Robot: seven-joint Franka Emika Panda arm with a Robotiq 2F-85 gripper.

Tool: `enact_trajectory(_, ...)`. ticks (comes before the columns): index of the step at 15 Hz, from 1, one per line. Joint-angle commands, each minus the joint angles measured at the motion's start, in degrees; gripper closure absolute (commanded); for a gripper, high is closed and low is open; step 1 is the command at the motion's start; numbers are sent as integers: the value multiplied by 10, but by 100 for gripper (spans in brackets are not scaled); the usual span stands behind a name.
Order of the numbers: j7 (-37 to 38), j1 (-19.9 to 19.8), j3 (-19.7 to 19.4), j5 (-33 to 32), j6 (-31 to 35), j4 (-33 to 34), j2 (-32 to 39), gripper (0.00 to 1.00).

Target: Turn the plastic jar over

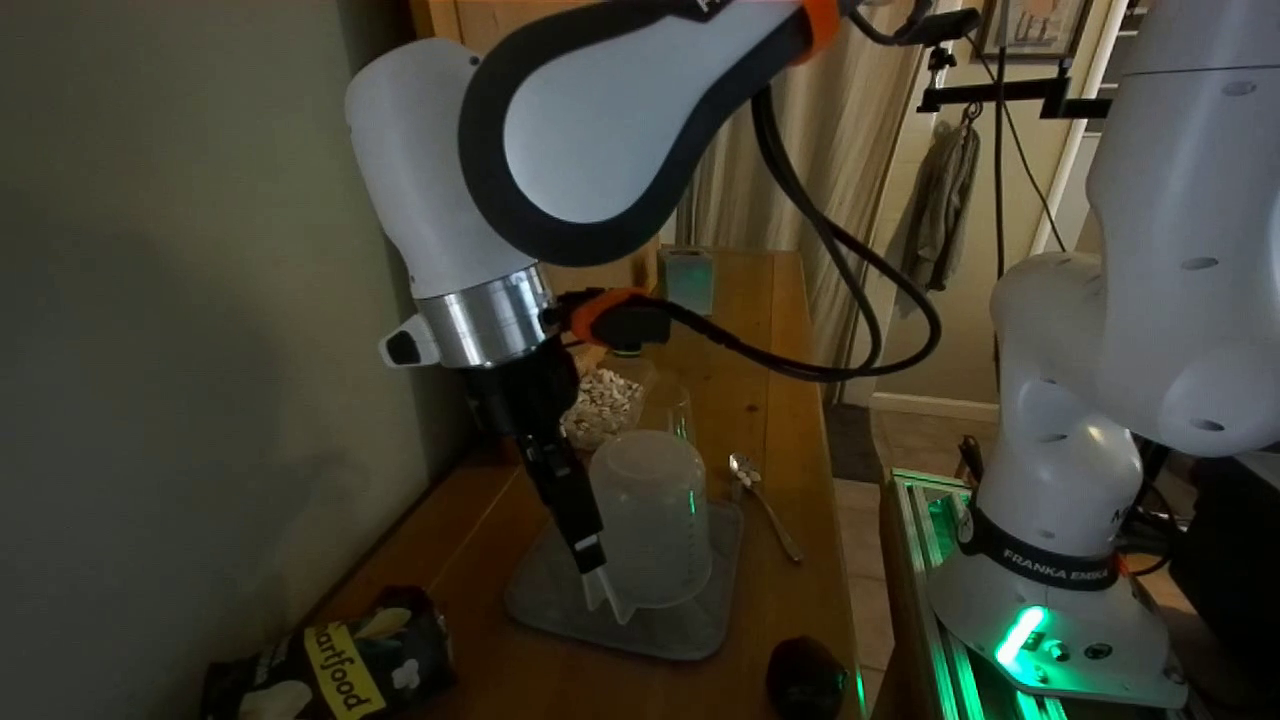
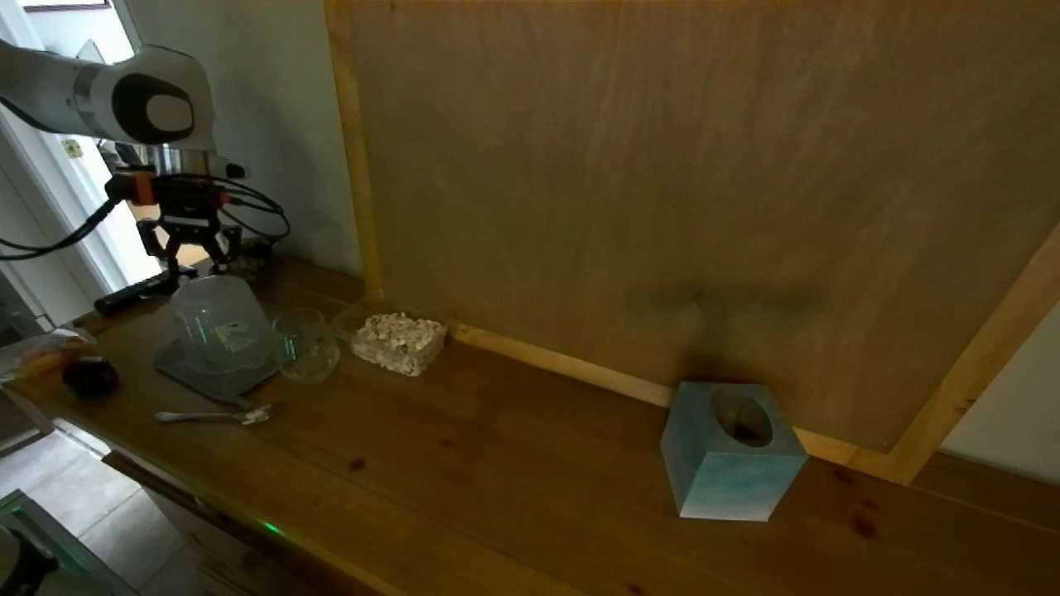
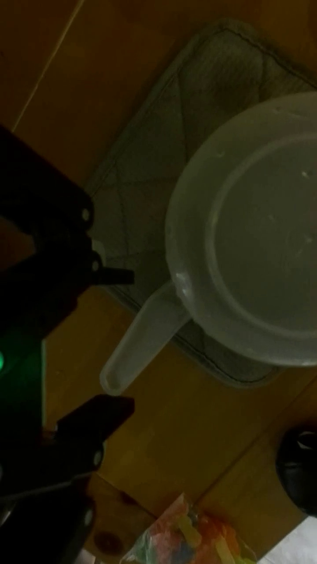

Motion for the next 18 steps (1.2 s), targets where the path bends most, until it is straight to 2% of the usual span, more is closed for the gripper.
enact_trajectory(1,-17,-3,5,3,-14,23,24,4)
enact_trajectory(3,-19,-4,5,8,-15,26,30,0)
enact_trajectory(4,-18,-4,6,8,-17,28,33,11)
enact_trajectory(5,-17,-5,6,8,-17,29,35,29)
enact_trajectory(6,-16,-5,6,8,-18,30,37,30)
enact_trajectory(7,-15,-5,6,7,-18,31,38,36)
enact_trajectory(10,-7,-6,6,4,-25,30,38,60)
enact_trajectory(15,1,-7,5,2,-38,34,34,95)
enact_trajectory(16,2,-7,5,2,-41,36,35,98)
enact_trajectory(18,1,-9,4,2,-49,43,37,95)
